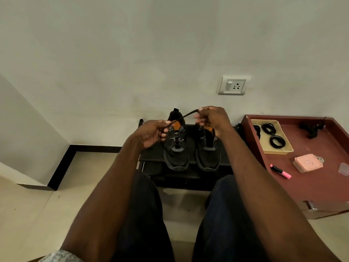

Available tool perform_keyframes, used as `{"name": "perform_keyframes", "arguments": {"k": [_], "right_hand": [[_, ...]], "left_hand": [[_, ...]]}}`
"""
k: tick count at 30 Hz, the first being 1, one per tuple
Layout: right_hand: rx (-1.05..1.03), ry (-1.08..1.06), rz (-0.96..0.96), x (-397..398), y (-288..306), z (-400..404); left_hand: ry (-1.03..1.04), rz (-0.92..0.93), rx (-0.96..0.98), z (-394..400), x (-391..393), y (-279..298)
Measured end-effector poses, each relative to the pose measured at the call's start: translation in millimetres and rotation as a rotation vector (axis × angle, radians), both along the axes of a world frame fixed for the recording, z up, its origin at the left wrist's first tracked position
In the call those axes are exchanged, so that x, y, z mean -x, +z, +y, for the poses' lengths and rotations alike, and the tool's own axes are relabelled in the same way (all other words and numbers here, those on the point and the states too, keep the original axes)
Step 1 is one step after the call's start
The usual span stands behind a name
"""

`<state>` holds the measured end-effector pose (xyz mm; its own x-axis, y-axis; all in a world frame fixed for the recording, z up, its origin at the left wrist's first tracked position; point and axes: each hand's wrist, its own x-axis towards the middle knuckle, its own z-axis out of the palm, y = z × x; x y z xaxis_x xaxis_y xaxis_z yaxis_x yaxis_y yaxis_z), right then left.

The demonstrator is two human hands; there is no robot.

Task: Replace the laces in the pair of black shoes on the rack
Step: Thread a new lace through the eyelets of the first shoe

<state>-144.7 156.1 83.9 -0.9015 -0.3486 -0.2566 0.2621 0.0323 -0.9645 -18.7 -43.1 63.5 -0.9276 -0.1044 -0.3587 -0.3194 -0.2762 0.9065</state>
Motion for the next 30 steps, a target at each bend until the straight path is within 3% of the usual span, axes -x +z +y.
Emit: {"name": "perform_keyframes", "arguments": {"k": [2,4,6,7,9,11,14,18,21,24,26,28,30], "right_hand": [[-0.185,-0.239,-0.006,4,-4,9],[-0.510,-0.367,0.042,5,-12,18],[-0.917,-0.317,0.196,-2,-23,20],[-0.985,-0.252,0.299,-9,-26,15],[-0.778,-0.021,0.407,-24,-26,-3],[-0.507,0.274,0.342,-40,-25,-23],[-0.482,0.514,0.335,-48,-33,-37],[-0.514,0.247,0.349,-35,-50,-27],[-0.839,-0.060,0.358,-17,-63,-16],[-1.021,-0.052,0.545,-19,-70,-19],[-0.814,0.125,0.698,-25,-70,-30],[-0.577,0.305,0.589,-31,-69,-42],[-0.493,0.348,0.494,-31,-75,-50]], "left_hand": [[0.124,-0.086,0.223,-11,-2,5],[0.225,-0.149,0.402,-20,-3,5],[0.254,-0.178,0.520,-21,-1,4],[0.241,-0.183,0.546,-18,1,3],[0.185,-0.170,0.566,-8,6,1],[0.108,-0.127,0.547,3,10,-3],[0.030,-0.064,0.507,11,14,-8],[0.034,-0.081,0.556,-4,11,-16],[0.075,-0.090,0.578,-15,11,-25],[0.087,-0.058,0.546,-12,15,-31],[0.064,-0.008,0.533,-4,20,-34],[0.049,0.028,0.545,1,26,-37],[0.037,0.032,0.601,1,32,-42]]}}
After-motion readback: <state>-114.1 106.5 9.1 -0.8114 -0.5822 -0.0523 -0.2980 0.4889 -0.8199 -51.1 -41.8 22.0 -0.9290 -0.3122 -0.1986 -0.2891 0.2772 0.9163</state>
